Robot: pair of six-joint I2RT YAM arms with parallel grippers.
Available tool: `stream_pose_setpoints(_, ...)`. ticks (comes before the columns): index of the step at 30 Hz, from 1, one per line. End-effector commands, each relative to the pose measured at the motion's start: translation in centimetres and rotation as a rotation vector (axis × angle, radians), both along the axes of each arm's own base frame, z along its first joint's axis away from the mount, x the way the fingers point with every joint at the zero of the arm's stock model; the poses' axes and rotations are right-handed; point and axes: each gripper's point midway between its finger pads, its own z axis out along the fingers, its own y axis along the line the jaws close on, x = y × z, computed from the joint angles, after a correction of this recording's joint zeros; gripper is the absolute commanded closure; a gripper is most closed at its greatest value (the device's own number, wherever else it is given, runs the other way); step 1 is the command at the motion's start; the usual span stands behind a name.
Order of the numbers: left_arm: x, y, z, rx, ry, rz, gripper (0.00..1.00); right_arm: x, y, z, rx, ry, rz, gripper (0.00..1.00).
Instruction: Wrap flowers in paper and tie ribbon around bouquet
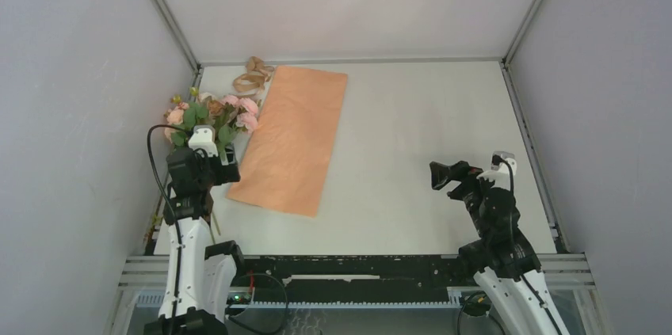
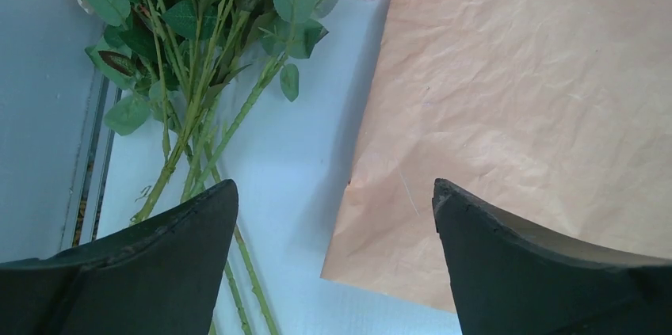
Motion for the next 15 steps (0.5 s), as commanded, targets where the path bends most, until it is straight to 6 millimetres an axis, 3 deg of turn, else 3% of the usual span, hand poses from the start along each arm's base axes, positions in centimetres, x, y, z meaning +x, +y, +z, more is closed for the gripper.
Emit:
stream_pose_setpoints(1,0.7,0.5,2.0,0.067,-0.056,-0.027,0.01,-0.1,0.3,1.6,0.195,-0.018,-0.048,0.00)
stream_pose_setpoints(3,0.5,0.4,2.0,0.221,-0.005,-0.173,0.00,-0.4,3.1,3.3,0.178,-0.109,0.138,0.00)
stream_pose_setpoints(5,-0.8,0.0,0.4,0.393,0.124,-0.397,0.00,-0.7,6.2,4.7,0.260,-0.187,0.307,0.05)
stream_pose_setpoints(6,-1.0,0.5,-0.4,0.420,0.194,-0.415,0.02,-0.5,7.2,5.2,0.333,-0.191,0.344,0.09)
stream_pose_setpoints(8,-1.3,2.2,-1.1,0.446,0.318,-0.361,0.08,0.7,9.2,4.1,0.431,-0.082,0.388,0.17)
stream_pose_setpoints(10,-1.6,3.1,-2.2,0.429,0.403,-0.317,0.11,2.0,11.7,1.5,0.433,0.115,0.392,0.29)
stream_pose_setpoints(15,-1.1,2.4,-4.7,0.389,0.426,-0.317,0.12,5.5,19.6,-2.4,0.237,0.372,0.441,0.39)
